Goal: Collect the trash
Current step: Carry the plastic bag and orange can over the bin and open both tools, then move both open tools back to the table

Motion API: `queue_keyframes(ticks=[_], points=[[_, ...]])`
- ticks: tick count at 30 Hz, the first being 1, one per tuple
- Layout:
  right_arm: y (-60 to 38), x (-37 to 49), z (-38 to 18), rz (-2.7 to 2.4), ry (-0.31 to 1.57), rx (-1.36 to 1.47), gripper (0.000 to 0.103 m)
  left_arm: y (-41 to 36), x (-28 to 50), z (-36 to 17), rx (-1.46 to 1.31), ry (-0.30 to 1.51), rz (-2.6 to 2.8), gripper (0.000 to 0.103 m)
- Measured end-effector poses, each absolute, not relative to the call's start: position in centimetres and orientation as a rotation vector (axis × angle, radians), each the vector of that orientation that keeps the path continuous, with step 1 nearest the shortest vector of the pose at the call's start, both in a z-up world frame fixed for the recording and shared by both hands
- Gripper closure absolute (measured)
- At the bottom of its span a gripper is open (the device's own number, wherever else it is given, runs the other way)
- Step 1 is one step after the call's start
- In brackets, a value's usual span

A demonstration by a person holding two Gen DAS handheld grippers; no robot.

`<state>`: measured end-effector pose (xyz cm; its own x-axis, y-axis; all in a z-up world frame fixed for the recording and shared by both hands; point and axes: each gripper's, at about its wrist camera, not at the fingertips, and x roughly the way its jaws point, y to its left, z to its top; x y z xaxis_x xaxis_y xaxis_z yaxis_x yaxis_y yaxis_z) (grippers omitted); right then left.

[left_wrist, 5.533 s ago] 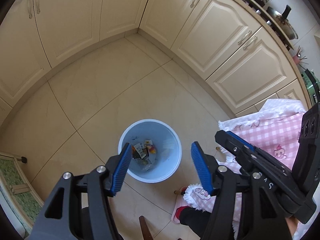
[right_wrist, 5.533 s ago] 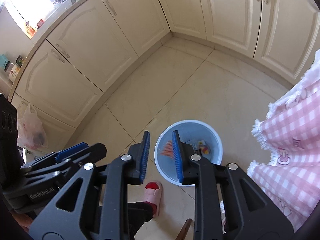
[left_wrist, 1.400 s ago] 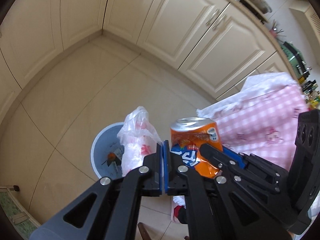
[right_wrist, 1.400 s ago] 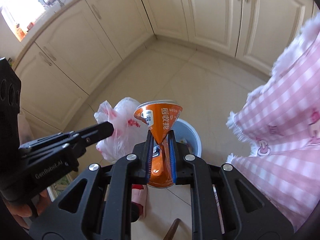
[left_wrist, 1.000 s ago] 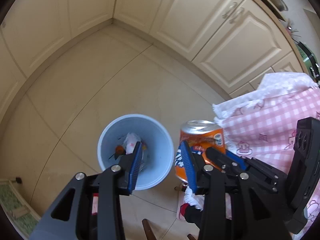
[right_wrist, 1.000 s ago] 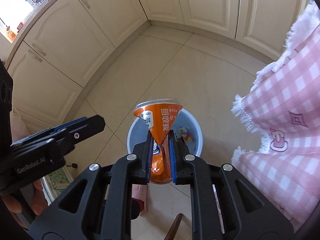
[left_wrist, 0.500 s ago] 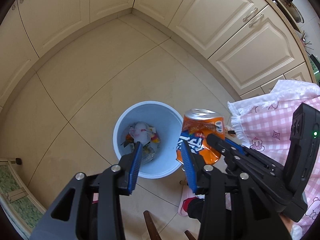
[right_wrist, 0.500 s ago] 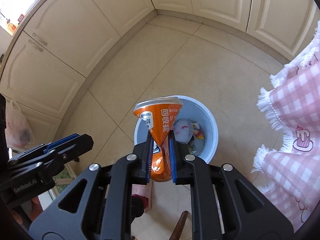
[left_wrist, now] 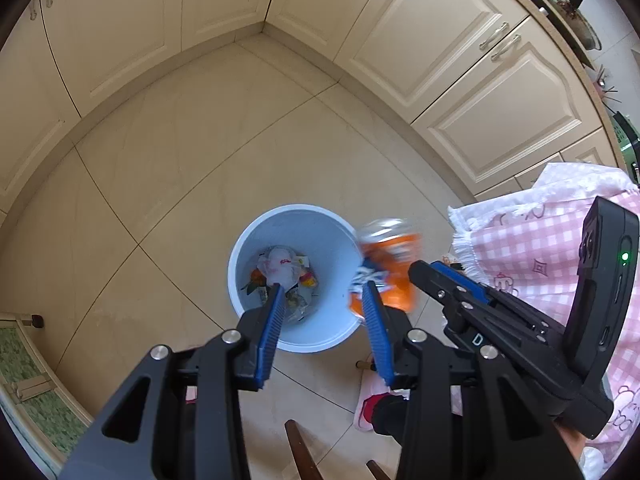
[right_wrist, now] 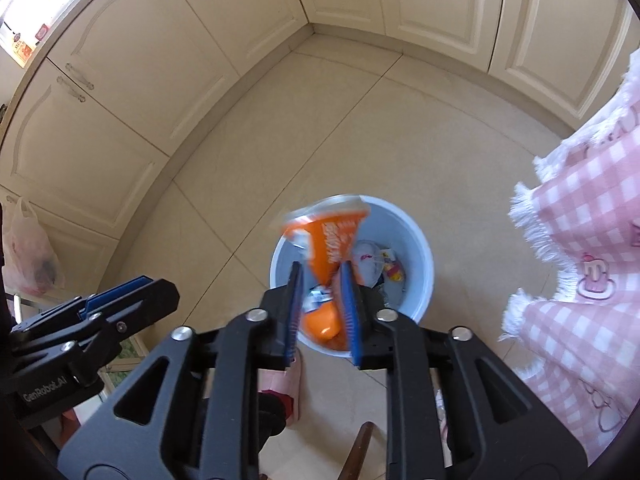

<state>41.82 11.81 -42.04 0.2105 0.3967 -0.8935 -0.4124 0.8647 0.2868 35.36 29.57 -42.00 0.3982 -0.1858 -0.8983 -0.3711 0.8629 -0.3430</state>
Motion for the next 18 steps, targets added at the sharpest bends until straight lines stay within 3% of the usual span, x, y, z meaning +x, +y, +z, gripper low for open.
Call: queue_keyframes(ticks=[9,13,18], points=[[10.0,40.0,-37.7,0.553,1.166,-0.010,0.069,28.8,33.4,-38.1,-0.541,1.110,0.118,0.063],[8.8,38.4,-34.6,0.538,1.102,-0.015,0.062,28.0,32.2,-35.2,-0.530,1.061,0.106,0.063],[6.3,36.3,-29.3,0.527,0.982,-0.030,0.061,26.4,30.9,-31.1,-0.509,0.989,0.074,0.062]])
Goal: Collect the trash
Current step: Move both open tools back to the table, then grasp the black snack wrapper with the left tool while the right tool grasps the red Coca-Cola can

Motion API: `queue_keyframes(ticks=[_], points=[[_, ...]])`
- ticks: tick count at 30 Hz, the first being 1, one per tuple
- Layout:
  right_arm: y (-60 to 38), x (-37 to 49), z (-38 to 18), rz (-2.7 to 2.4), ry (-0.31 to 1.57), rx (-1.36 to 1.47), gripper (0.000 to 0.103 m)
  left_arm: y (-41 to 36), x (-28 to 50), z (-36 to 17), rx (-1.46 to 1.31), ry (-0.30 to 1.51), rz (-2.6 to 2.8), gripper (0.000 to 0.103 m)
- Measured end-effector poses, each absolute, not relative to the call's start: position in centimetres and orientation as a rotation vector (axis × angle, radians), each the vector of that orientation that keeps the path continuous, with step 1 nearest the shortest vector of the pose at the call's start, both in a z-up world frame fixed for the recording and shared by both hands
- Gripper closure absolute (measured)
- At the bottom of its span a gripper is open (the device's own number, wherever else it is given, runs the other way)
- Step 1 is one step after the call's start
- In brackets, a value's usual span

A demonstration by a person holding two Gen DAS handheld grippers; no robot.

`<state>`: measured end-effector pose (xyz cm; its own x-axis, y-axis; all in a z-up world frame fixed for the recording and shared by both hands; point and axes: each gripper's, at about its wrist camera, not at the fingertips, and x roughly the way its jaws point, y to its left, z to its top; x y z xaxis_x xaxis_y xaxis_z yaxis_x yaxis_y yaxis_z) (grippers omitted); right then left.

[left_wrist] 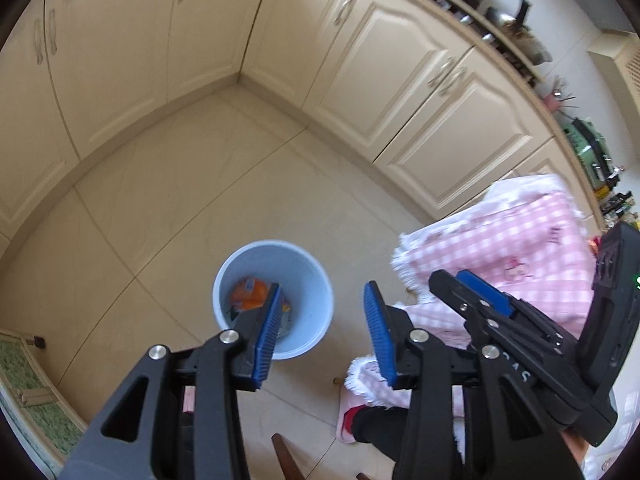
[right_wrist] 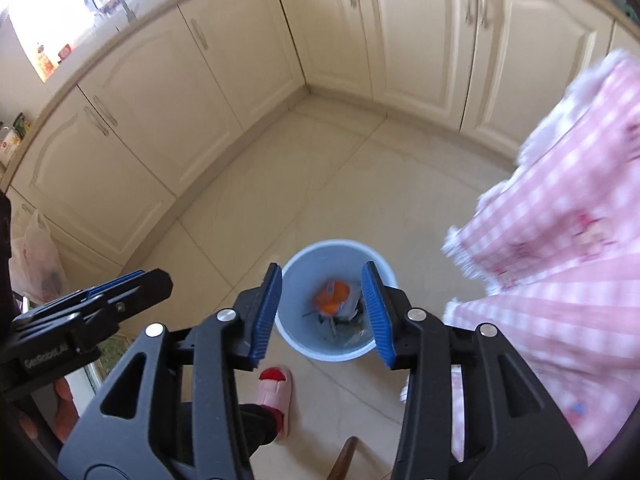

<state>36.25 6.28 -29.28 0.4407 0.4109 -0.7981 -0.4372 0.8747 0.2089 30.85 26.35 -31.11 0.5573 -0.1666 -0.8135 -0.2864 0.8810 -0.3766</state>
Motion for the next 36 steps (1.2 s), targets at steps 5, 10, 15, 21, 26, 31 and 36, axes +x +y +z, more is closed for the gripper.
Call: queue_keyframes(ticks=[5,10,15,21,26,31,36], points=[[2.3,34.2,-23.2,0.492,0.843,-0.017,0.061,22.9,30.0,-25.6,-0.457,0.892,0.007,0.059],[-4.6,31.9,-17.6,0.409,0.704,0.010,0.061,17.5,29.9,-20.1,-0.394,0.797,-0.105,0.054],[-14.3,30.6,-14.9,0.274,0.620,0.095,0.059,9.2,31.5,-16.5,-0.313,0.775,-0.267,0.052],[-27.3,29.9,-14.5,0.098,0.586,0.233,0.059,-1.5,33.6,-15.2,-0.189,0.800,-0.421,0.052],[-36.5,29.8,-15.7,-0.022,0.579,0.392,0.057,-9.7,35.4,-15.3,-0.111,0.827,-0.529,0.052],[-44.2,31.0,-18.8,-0.093,0.611,0.604,0.056,-15.3,37.3,-15.9,-0.057,0.852,-0.580,0.050],[-47.4,33.6,-21.3,-0.050,0.665,0.748,0.055,-18.4,39.5,-17.1,-0.019,0.889,-0.593,0.049]])
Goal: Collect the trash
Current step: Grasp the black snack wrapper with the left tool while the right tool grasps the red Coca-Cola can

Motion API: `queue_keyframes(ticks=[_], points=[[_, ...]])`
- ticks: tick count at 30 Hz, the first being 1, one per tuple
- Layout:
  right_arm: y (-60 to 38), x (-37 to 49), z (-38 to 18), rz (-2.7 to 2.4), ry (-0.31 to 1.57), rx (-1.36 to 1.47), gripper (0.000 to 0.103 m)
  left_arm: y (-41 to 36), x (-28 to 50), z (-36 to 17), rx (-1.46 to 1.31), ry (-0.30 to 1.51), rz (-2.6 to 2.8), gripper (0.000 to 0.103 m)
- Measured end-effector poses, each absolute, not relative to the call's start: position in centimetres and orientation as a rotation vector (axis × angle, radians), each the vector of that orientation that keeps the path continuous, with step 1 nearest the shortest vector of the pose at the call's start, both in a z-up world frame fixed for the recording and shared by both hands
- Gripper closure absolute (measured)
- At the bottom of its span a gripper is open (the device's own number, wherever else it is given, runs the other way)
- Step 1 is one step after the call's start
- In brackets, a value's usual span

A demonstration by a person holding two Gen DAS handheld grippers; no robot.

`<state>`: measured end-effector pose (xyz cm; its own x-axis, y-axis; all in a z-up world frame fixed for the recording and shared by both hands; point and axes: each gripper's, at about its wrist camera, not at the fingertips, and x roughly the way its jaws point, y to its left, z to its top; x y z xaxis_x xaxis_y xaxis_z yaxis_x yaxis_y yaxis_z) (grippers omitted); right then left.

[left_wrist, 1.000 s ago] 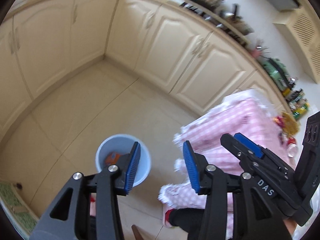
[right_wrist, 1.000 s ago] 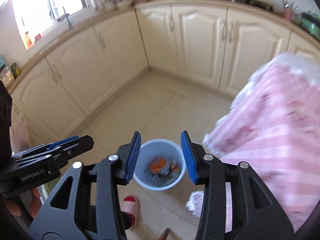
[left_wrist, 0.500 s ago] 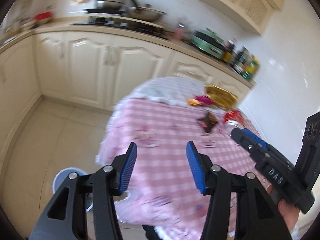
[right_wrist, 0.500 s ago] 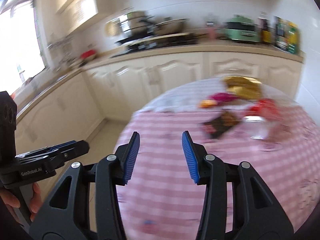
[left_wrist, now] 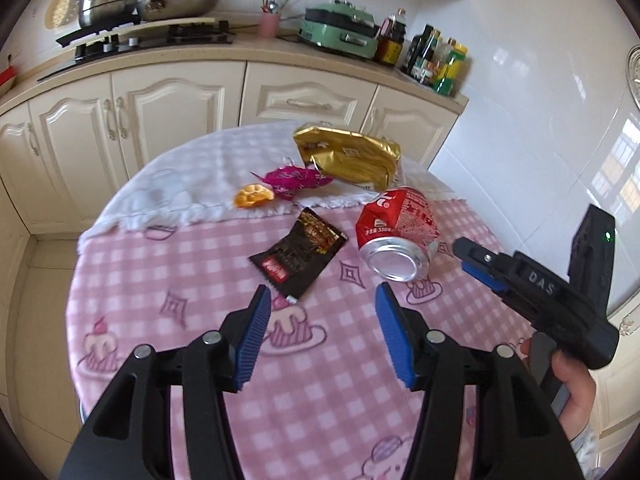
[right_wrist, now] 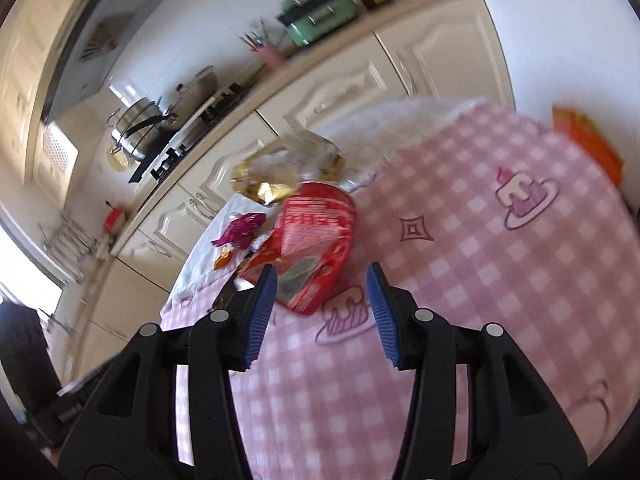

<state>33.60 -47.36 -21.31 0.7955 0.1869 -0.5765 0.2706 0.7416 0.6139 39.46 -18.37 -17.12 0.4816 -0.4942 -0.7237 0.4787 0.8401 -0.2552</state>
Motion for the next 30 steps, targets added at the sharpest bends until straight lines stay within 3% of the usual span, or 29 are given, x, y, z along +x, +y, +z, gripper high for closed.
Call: queue_keyframes(ticks=[12,13,15,28,30], points=[[-48.4,38.5,-24.4,0.074,0.735,0.914,0.055,-21.1,45.4,-20.0,0.026,0.948,-0.600,0.044],[-48.3,38.6,-24.4,0.085,0.737,0.911,0.056,-21.4,46.0,-20.5,0.037,0.960,-0.605,0.044],[-47.9,39.0,-24.5,0.116,0.743,0.914,0.069,-21.9,46.6,-21.2,0.060,0.973,-0.602,0.044],[-45.2,38.6,-21.8,0.104,0.674,0.730,0.080,-22.8,48.0,-22.8,0.143,0.978,-0.552,0.044],[-45.0,38.4,-21.7,0.101,0.674,0.719,0.080,-23.1,47.7,-22.7,0.164,0.970,-0.550,0.075]])
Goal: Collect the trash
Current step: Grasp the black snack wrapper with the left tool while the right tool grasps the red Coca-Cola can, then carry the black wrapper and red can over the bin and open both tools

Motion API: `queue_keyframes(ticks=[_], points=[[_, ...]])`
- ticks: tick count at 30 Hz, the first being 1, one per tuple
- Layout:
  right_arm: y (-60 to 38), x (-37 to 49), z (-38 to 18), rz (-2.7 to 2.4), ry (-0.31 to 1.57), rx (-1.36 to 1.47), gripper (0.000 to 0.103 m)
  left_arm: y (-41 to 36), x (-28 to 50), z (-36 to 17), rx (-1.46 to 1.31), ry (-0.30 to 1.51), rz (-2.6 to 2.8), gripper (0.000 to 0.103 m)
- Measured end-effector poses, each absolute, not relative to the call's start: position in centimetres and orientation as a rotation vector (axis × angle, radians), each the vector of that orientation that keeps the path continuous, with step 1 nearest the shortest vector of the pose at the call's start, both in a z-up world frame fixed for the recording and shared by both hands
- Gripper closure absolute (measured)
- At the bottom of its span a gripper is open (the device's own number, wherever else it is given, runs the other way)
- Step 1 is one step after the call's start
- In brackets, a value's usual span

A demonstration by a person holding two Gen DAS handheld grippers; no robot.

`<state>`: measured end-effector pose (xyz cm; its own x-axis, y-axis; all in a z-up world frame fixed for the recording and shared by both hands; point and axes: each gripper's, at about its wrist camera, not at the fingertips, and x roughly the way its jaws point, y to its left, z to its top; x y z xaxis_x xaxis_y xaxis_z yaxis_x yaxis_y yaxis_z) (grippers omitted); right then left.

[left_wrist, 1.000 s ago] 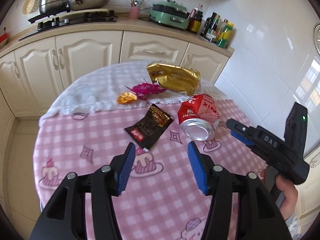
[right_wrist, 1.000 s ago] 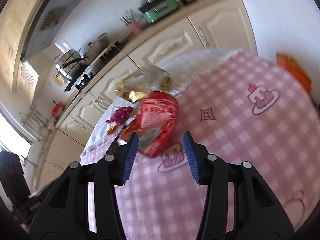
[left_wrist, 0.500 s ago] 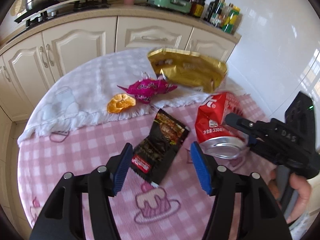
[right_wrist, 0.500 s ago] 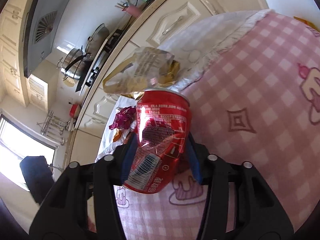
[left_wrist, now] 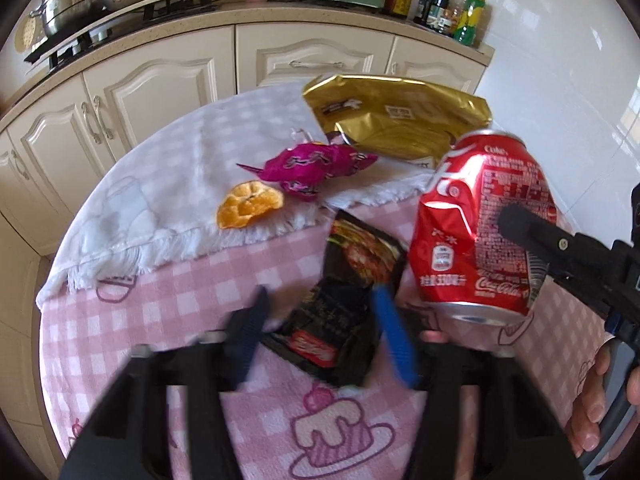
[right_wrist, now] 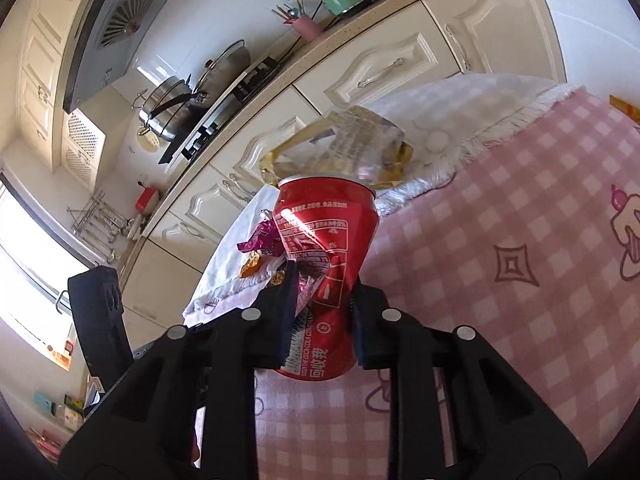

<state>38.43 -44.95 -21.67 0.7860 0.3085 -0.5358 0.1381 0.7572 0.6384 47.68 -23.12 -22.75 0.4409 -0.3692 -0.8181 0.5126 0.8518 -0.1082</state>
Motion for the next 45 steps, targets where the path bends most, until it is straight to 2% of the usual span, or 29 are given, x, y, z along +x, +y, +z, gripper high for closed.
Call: queue_keyframes(ticks=[1,4,7,19,30,40,45], points=[[-44.7,38.4,-21.6,0.101,0.675,0.712,0.080,-23.1,47.6,-22.7,0.154,0.975,-0.564,0.084],[-44.1,38.2,-21.3,0.097,0.675,0.692,0.081,-23.0,47.0,-22.3,0.142,0.968,-0.592,0.096],[-43.3,37.9,-20.9,0.095,0.677,0.672,0.082,-22.5,45.9,-22.0,0.118,0.944,-0.597,0.099],[-37.9,35.2,-17.9,0.141,0.658,0.583,0.083,-16.5,40.8,-17.6,-0.012,0.830,-0.589,0.101],[-24.7,34.9,-16.0,0.325,0.693,0.492,0.083,-2.8,35.6,-16.0,-0.105,0.768,-0.459,0.101],[-7.2,36.1,-18.8,0.543,0.823,0.348,0.083,14.3,31.8,-20.0,-0.233,0.805,-0.212,0.101],[0.3,37.7,-23.3,0.612,0.932,0.273,0.083,20.7,32.0,-25.3,-0.292,0.893,-0.097,0.101]])
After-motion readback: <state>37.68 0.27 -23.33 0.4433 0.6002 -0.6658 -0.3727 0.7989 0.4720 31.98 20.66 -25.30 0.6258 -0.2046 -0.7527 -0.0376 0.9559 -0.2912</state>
